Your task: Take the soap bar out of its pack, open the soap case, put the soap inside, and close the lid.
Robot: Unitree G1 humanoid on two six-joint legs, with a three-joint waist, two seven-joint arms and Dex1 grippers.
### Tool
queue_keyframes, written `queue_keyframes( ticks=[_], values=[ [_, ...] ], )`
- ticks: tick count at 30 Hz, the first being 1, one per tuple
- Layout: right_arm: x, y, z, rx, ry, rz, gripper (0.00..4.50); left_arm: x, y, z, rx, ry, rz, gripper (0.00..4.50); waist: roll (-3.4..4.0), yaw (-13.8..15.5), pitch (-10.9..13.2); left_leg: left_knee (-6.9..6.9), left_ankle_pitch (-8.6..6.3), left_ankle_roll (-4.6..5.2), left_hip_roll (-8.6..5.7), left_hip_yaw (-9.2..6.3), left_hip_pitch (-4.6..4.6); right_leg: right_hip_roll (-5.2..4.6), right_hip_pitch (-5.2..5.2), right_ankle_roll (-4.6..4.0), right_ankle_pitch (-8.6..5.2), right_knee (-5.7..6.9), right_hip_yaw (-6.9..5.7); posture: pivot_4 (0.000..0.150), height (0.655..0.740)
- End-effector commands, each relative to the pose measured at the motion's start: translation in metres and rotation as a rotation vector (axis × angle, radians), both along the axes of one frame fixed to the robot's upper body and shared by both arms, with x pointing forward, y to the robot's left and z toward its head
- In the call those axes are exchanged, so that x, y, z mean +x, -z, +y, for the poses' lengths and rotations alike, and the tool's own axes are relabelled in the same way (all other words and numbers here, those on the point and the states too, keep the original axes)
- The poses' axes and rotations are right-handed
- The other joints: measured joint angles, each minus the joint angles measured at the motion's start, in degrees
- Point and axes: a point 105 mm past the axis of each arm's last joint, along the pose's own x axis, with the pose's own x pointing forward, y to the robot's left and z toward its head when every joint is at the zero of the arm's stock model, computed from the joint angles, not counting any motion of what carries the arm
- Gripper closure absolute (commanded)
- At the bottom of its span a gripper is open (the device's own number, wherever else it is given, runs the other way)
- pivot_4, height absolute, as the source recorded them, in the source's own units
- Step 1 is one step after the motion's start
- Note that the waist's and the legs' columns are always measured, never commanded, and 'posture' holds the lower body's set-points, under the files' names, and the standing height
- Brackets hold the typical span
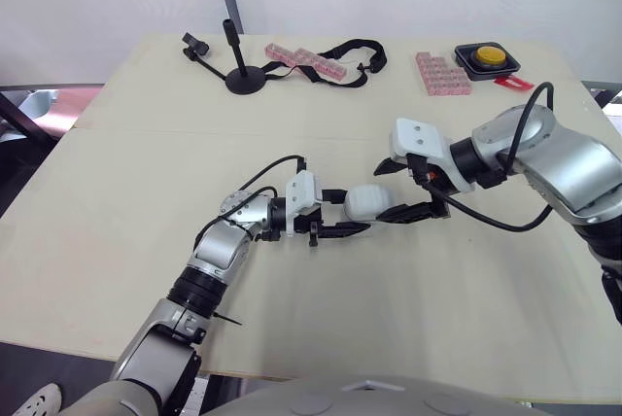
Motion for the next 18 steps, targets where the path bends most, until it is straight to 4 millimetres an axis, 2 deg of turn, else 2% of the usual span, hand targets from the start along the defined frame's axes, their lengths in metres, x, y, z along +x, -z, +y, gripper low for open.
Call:
queue_keyframes(
  ticks=[1, 10, 16, 18],
  values=[
    [0.001, -0.015, -0.003, 0.003, -0.006, -0.055, 0.03, 0.0, -0.003, 0.004, 0.007, -0.001, -0.019, 2.59, 0.0, 0.0, 0.0, 0.0, 0.0, 0.0, 0.0, 0.0, 0.0, 0.0, 0.0, 0.0, 0.0, 0.0, 0.0, 0.15, 0.7096],
    [-0.005, -0.008, -0.013, -0.013, 0.013, -0.02, 0.03, 0.0, -0.002, 0.004, 0.011, -0.005, -0.017, 2.59, 0.0, 0.1, 0.0, 0.0, 0.0, 0.0, -0.01, 0.0, 0.0, 0.02, 0.01, 0.0, 0.0, -0.02, 0.0, 0.15, 0.7096],
    [-0.007, 0.01, -0.039, -0.015, 0.107, 0.012, 0.03, 0.001, -0.003, 0.005, 0.009, -0.011, -0.019, 2.59, -0.01, 0.6, 0.0, 0.0, -0.01, -0.01, -0.02, 0.0, -0.01, 0.02, 0.05, 0.01, 0.01, -0.1, 0.03, 0.15, 0.7096],
    [-0.002, 0.014, -0.048, 0.054, 0.169, 0.015, 0.03, 0.001, -0.003, 0.006, 0.008, -0.014, -0.019, 2.59, -0.01, 0.6, 0.0, 0.0, -0.01, -0.02, -0.02, 0.01, -0.01, 0.02, 0.05, 0.01, 0.01, -0.15, 0.04, 0.15, 0.7096]
  ],
)
